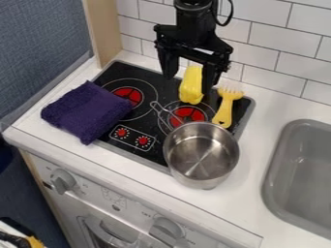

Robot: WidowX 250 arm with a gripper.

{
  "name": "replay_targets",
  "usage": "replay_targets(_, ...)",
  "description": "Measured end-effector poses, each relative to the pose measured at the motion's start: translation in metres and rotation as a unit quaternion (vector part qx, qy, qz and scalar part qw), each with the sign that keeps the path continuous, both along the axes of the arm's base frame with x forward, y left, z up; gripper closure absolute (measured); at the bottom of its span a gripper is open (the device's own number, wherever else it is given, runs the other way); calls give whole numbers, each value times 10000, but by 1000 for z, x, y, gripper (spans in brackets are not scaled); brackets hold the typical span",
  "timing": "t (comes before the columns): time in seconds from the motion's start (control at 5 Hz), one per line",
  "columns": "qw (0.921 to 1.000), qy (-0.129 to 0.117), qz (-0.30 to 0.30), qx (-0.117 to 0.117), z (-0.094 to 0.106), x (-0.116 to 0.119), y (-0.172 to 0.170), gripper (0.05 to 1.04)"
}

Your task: Move the purple cloth on top of the left burner

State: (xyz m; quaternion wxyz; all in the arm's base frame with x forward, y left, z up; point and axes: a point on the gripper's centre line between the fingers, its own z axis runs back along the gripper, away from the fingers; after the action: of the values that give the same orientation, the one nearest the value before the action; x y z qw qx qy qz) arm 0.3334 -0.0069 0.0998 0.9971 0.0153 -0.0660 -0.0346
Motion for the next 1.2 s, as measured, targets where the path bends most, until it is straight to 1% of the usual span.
replay_targets(0.2, 9999, 146, 0, 5, -10, -2, 0, 82)
replay_targets(0.4, 9996, 265, 57, 52, -16, -25, 16, 82)
replay_targets(0.6, 9987, 153, 421, 242, 1, -51, 63, 82)
replay_targets(0.8, 9971, 369, 604, 295, -3, -75, 111, 82)
replay_targets(1.0, 9960, 687, 529, 198, -26, -80, 150, 82)
replay_targets(1.2, 9946, 775, 685, 110, -47, -77, 171, 82)
